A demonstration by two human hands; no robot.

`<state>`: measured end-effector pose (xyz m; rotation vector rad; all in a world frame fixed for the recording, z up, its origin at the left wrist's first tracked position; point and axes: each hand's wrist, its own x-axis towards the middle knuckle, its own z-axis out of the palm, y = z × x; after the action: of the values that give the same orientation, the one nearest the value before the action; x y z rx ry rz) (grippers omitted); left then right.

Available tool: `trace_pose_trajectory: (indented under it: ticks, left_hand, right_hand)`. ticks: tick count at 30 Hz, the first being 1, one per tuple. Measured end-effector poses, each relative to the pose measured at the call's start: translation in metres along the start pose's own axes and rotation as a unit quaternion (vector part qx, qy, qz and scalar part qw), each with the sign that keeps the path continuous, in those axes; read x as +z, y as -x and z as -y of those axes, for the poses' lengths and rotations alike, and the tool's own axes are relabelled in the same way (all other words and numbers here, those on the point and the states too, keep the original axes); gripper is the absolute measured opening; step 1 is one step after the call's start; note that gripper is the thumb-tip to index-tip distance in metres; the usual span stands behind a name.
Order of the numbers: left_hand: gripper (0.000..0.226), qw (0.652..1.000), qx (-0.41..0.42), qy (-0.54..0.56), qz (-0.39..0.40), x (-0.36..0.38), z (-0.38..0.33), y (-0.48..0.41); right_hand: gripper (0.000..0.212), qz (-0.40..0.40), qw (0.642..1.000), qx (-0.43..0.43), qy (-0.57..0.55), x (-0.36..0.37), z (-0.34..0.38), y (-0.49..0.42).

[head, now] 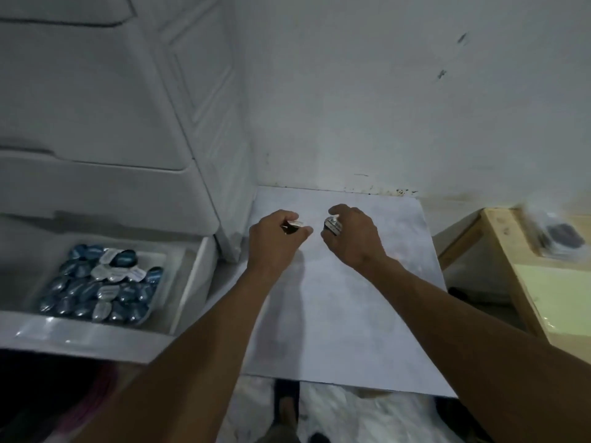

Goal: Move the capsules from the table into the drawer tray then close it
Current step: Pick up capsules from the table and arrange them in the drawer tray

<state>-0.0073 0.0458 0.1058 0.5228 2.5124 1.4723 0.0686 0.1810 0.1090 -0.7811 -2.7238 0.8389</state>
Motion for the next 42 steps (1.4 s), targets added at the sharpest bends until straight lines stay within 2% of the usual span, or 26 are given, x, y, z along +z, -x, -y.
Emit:
trace_pose_trajectory:
  ticks: [4,7,11,17,22,30,34,42]
  left_hand:
    - [0.037,0.999,-0.018,-0.021,-0.043,-0.059,0.016,0.033]
    - [0.039,0.994,-0.013,-0.077,-0.072,-0.105,0.034,0.048]
    - [0.026,0.985,0.004,-0.144,-0.094,-0.168,0.065,0.056]
    - [0.010,0.984,0.039,-0.165,-0.062,-0.267,0.113,0.054]
    - [0.025,0.979,0.048,-0.197,-0.034,-0.326,0.143,0.037]
    - [0.021,0.974,0.075,-0.213,0.035,-0.333,0.175,-0.009]
    - [0.044,0.974,0.055,-0.207,0.073,-0.321,0.191,-0.034]
    - [0.046,0.963,0.057,-0.225,0.134,-0.283,0.219,-0.064]
  right_hand:
    - [0.044,0.023,0.999,-0.049,0.004,0.020,0.048,0.031]
    - [0.042,0.030,0.996,-0.084,0.001,0.039,0.089,0.049]
    - [0.041,0.036,0.992,-0.121,0.000,0.070,0.146,0.068]
    - [0.041,0.033,0.991,-0.131,-0.007,0.124,0.233,0.086]
    - [0.044,0.022,0.992,-0.121,-0.011,0.162,0.283,0.094]
    - [0.038,0.041,0.994,-0.095,0.019,0.205,0.297,0.067]
    - [0.045,0.060,0.995,-0.074,0.020,0.222,0.286,0.037]
    - [0.048,0.116,0.992,-0.051,0.015,0.255,0.259,0.004]
